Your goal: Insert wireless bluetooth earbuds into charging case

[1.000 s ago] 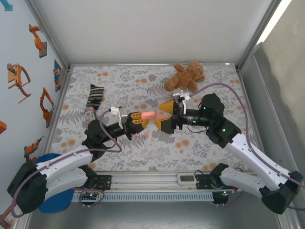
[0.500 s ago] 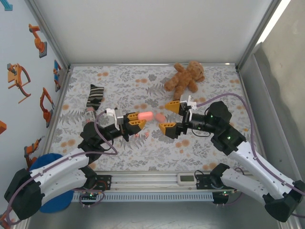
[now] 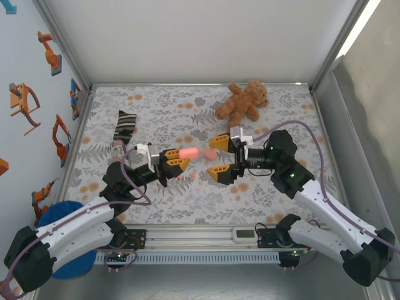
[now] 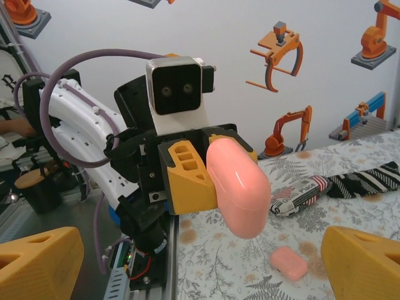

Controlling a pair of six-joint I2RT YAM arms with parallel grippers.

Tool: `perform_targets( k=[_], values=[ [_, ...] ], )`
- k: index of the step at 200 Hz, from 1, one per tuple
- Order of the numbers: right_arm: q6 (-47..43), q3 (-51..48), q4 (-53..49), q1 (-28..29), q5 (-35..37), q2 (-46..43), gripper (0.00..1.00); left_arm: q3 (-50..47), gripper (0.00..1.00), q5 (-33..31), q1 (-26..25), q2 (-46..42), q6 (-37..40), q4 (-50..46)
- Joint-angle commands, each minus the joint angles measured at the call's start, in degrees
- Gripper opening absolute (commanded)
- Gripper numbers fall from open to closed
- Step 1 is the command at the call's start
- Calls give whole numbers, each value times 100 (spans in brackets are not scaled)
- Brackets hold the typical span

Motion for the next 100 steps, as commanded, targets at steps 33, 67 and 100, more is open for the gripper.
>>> perform_targets(
  k=[33, 67, 100],
  values=[
    [-193, 95, 456, 47, -229, 226, 93, 46, 0, 362, -73, 66, 109, 242],
    [-225, 212, 401, 163, -280, 469, 89, 79, 0, 397, -92, 135, 106, 269],
    [-289, 262, 367, 278, -228, 601, 87, 92, 0, 422, -115, 143, 112, 291]
  ],
)
